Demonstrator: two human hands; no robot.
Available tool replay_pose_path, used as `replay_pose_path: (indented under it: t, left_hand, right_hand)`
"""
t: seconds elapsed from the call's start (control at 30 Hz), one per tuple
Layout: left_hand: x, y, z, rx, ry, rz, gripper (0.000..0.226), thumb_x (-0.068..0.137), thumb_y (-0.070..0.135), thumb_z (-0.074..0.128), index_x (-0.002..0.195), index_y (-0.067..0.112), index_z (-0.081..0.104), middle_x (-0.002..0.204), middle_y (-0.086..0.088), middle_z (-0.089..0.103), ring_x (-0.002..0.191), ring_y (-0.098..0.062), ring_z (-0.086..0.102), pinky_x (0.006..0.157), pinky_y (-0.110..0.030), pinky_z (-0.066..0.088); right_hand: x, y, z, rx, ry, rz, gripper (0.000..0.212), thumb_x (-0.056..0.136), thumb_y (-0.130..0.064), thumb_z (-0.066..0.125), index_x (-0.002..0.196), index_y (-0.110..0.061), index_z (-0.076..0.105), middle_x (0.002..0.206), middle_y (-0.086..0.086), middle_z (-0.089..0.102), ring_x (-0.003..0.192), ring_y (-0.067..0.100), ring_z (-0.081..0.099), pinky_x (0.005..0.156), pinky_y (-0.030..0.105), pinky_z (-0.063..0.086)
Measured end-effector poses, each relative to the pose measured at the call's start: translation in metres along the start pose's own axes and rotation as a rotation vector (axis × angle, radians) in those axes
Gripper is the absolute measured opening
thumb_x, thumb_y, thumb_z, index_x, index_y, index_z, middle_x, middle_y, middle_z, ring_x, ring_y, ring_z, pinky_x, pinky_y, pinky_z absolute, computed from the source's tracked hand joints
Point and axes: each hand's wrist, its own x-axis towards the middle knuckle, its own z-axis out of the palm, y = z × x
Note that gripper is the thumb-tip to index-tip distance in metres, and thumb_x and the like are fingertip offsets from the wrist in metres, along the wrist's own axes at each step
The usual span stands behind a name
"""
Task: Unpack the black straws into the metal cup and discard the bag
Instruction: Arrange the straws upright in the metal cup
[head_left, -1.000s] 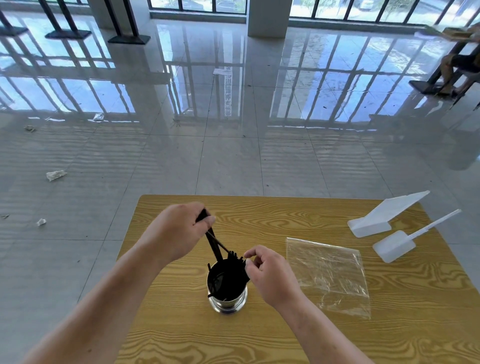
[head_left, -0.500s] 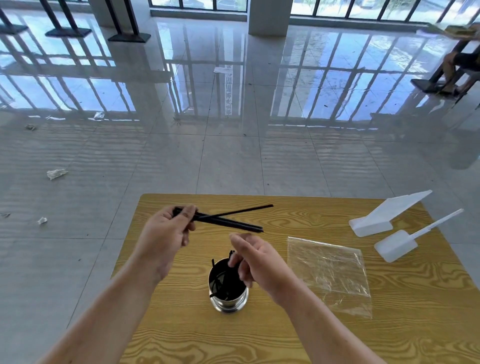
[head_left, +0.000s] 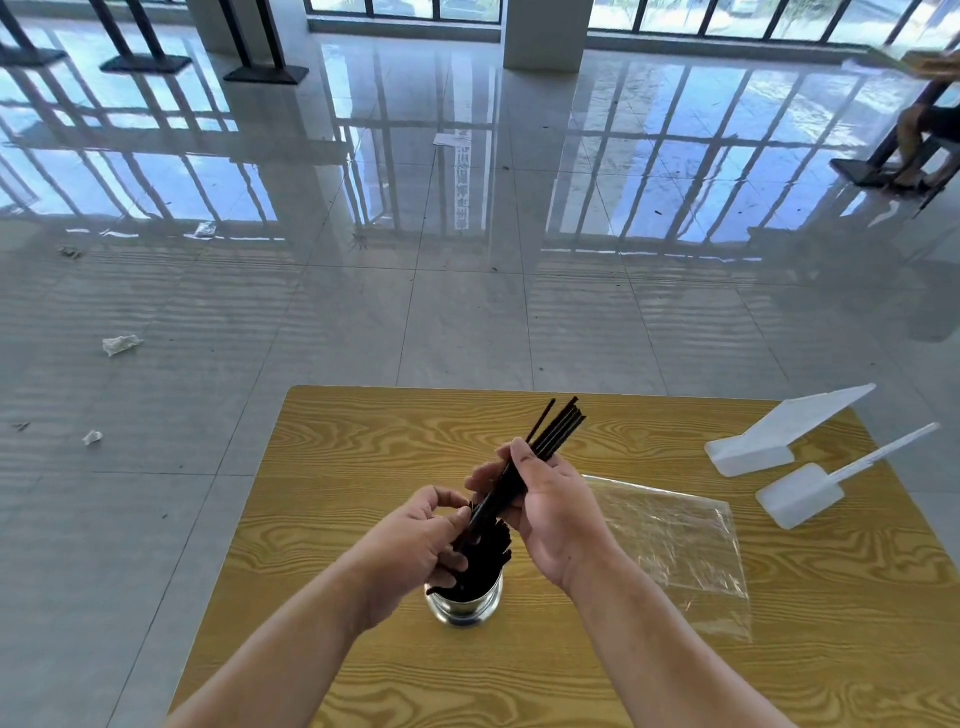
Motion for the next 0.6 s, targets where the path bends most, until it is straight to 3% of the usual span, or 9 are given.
replay_pose_path:
  t: [0.1, 0.2, 0.27, 0.33, 0.37, 0.5, 0.6]
  left_hand:
    - [0.000, 0.011, -0.003, 0.261, 0.136, 0.068, 0.027, 0.107, 0.049, 0.056, 0.122, 0.028, 0.064, 0.117, 0.000, 0.074, 0.094, -0.013, 0.068, 0.084, -0.033, 0.058]
    - [-0.001, 0.025, -0.003, 0.155, -0.016, 0.125, 0.050, 0.101, 0.064, 0.053, 0.118, 0.022, 0.076, 0.116, -0.003, 0.077, 0.104, -0.019, 0.072, 0.100, -0.040, 0.056]
    - [-0.002, 0.027, 0.000, 0.069, -0.157, 0.157, 0.053, 0.103, 0.061, 0.056, 0.113, 0.012, 0.077, 0.094, -0.017, 0.070, 0.077, -0.021, 0.072, 0.082, -0.032, 0.060]
    - [-0.002, 0.028, 0.002, 0.011, -0.176, 0.156, 0.047, 0.102, 0.051, 0.065, 0.113, 0.008, 0.076, 0.074, -0.016, 0.064, 0.049, -0.019, 0.057, 0.051, -0.029, 0.052]
    - [-0.001, 0.027, 0.003, 0.010, -0.155, 0.146, 0.042, 0.101, 0.046, 0.068, 0.112, 0.007, 0.076, 0.067, -0.014, 0.060, 0.042, -0.017, 0.050, 0.042, -0.029, 0.045]
    - [0.000, 0.026, 0.006, 0.017, -0.094, 0.092, 0.031, 0.103, 0.032, 0.069, 0.105, 0.003, 0.078, 0.067, -0.011, 0.057, 0.038, -0.013, 0.040, 0.037, -0.023, 0.035]
    - [-0.002, 0.027, 0.009, -0.023, -0.072, 0.085, 0.029, 0.103, 0.026, 0.068, 0.103, -0.001, 0.078, 0.073, -0.009, 0.069, 0.039, -0.009, 0.050, 0.038, -0.019, 0.040]
  right_hand:
    - [-0.005, -0.001, -0.005, -0.023, -0.036, 0.027, 0.032, 0.110, -0.030, 0.055, 0.122, -0.002, 0.062, 0.079, 0.014, 0.071, 0.068, 0.029, 0.069, 0.065, 0.040, 0.059]
    - [-0.014, 0.002, -0.003, -0.088, -0.209, 0.136, 0.031, 0.107, -0.027, 0.059, 0.121, -0.002, 0.069, 0.080, 0.015, 0.070, 0.059, 0.025, 0.063, 0.056, 0.036, 0.055]
    - [-0.021, 0.007, 0.001, -0.140, -0.338, 0.199, 0.030, 0.106, -0.028, 0.062, 0.119, -0.003, 0.072, 0.085, 0.017, 0.071, 0.061, 0.025, 0.066, 0.056, 0.035, 0.057]
    - [-0.026, 0.011, 0.003, -0.147, -0.425, 0.247, 0.033, 0.104, -0.032, 0.065, 0.114, -0.001, 0.071, 0.092, 0.019, 0.073, 0.067, 0.026, 0.070, 0.064, 0.037, 0.060]
    - [-0.028, 0.012, 0.003, -0.133, -0.451, 0.267, 0.035, 0.104, -0.033, 0.063, 0.113, 0.000, 0.071, 0.095, 0.020, 0.073, 0.071, 0.026, 0.072, 0.068, 0.038, 0.060]
    - [-0.032, 0.017, 0.001, -0.073, -0.464, 0.327, 0.036, 0.108, -0.031, 0.056, 0.112, 0.002, 0.071, 0.099, 0.021, 0.075, 0.076, 0.030, 0.074, 0.076, 0.043, 0.061]
    - [-0.032, 0.020, 0.001, -0.055, -0.452, 0.339, 0.035, 0.107, -0.031, 0.060, 0.111, 0.002, 0.073, 0.099, 0.022, 0.074, 0.079, 0.032, 0.072, 0.077, 0.044, 0.060]
